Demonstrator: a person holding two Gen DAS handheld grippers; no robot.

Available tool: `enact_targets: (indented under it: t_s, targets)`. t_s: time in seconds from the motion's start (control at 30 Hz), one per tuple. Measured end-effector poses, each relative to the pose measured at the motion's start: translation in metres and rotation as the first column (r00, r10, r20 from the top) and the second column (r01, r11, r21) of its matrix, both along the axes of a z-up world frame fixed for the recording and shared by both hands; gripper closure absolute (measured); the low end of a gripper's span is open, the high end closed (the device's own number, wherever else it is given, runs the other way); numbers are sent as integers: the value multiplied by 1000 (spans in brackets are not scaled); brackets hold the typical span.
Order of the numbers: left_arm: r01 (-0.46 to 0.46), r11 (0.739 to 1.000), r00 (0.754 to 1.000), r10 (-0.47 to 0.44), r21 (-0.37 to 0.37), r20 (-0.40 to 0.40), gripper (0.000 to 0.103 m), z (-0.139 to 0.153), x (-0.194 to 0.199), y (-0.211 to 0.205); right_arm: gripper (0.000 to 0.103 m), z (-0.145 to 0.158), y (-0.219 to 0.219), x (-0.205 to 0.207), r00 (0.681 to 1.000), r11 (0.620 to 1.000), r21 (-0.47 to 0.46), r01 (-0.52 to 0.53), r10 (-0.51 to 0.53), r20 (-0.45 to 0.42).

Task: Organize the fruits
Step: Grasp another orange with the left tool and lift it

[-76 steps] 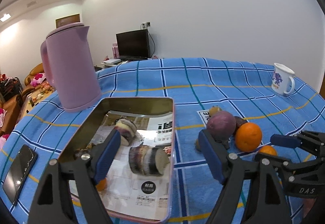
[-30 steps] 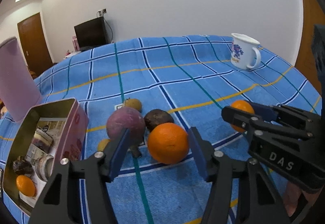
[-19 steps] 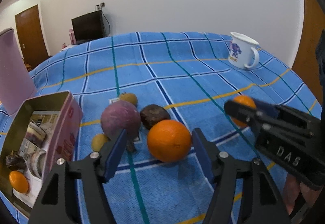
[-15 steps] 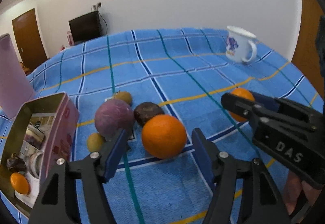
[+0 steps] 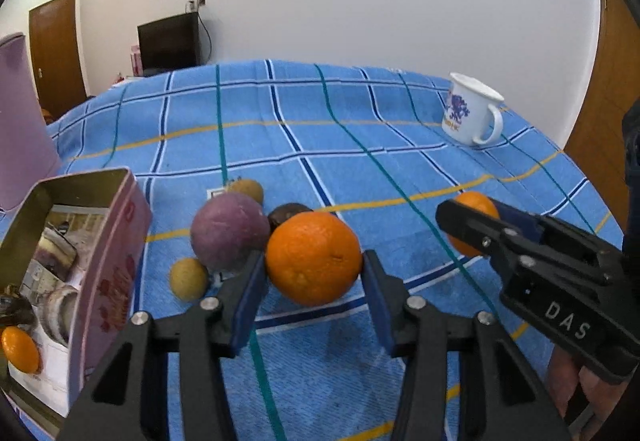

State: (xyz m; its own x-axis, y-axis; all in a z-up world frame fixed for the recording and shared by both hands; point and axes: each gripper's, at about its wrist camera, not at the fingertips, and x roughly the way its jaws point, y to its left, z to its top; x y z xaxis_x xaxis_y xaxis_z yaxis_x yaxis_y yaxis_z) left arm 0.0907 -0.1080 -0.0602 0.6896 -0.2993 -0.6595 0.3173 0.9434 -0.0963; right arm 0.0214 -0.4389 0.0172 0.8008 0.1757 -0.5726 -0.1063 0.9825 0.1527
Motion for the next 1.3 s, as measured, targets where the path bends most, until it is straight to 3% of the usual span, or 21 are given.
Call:
enact_targets:
  t_s: [1.3]
  targets:
    - [-63, 997, 971, 70, -37, 230, 53, 25, -35, 14, 66, 15, 8, -27, 984, 998, -23, -56, 59, 166]
